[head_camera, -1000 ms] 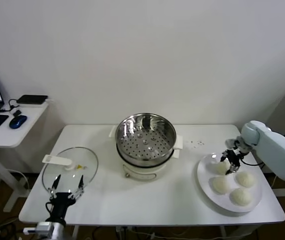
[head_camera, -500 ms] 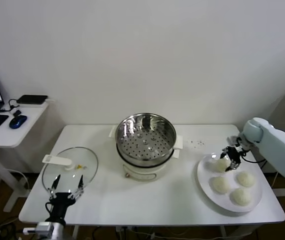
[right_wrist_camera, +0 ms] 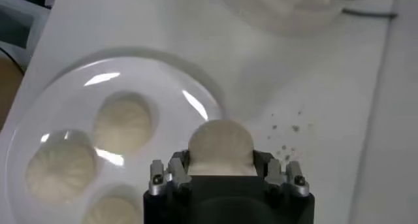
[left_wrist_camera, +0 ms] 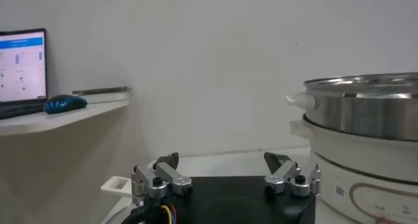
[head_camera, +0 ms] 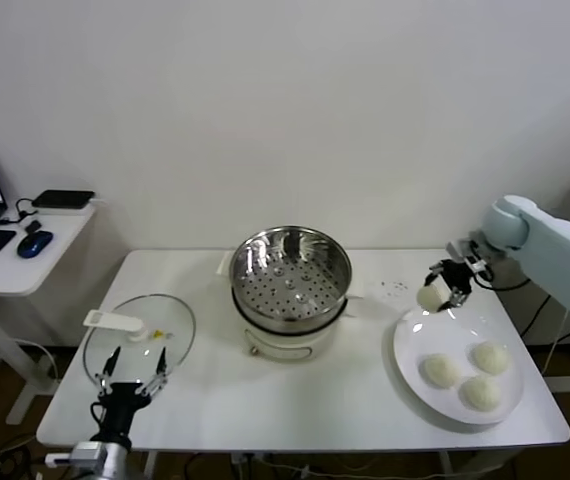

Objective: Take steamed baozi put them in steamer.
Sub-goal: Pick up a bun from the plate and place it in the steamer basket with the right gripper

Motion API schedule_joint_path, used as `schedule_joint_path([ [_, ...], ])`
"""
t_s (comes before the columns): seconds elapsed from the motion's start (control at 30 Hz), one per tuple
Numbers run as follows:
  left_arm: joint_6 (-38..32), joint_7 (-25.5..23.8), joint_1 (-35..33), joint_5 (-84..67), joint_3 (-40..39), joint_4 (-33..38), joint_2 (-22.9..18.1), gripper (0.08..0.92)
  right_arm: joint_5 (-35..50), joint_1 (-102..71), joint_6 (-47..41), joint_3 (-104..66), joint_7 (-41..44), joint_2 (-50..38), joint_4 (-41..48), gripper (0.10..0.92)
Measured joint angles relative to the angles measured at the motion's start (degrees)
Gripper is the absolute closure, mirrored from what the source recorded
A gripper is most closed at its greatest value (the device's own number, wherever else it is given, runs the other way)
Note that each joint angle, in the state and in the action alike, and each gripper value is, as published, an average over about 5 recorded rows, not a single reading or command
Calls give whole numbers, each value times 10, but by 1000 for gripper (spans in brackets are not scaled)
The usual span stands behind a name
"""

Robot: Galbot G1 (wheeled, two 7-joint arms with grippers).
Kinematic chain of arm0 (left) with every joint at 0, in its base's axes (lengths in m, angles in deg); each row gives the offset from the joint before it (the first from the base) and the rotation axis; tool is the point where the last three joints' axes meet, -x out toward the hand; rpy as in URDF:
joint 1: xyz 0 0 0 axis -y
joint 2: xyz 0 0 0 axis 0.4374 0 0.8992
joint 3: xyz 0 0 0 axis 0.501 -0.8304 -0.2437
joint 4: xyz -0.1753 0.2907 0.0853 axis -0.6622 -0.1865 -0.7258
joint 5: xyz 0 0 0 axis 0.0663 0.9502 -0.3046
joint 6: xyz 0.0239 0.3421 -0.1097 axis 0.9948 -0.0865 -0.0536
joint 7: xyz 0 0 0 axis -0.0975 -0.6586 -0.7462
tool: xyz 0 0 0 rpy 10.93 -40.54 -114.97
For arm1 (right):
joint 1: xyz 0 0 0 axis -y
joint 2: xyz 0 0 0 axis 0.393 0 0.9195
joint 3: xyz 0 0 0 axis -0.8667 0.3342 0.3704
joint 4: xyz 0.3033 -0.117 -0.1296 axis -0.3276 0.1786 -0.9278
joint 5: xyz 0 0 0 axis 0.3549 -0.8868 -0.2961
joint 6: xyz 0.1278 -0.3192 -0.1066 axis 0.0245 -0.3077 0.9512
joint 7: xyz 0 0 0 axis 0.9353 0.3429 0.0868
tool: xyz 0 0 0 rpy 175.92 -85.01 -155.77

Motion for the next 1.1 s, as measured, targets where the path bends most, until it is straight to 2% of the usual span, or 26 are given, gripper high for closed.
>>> schedule_joint_path([
  [0.27,2,-1,-3,1,-1,8,0,177,13,91,31,55,-3,47,-20,381],
  [0.53,3,-2,-2,3,-1,12,0,177,-16,131,77,69,-11,115,-13,380],
  [1.1,4,-2,-3,3,2,18,7,177,-211,67,190,-1,-28,289,87,380],
])
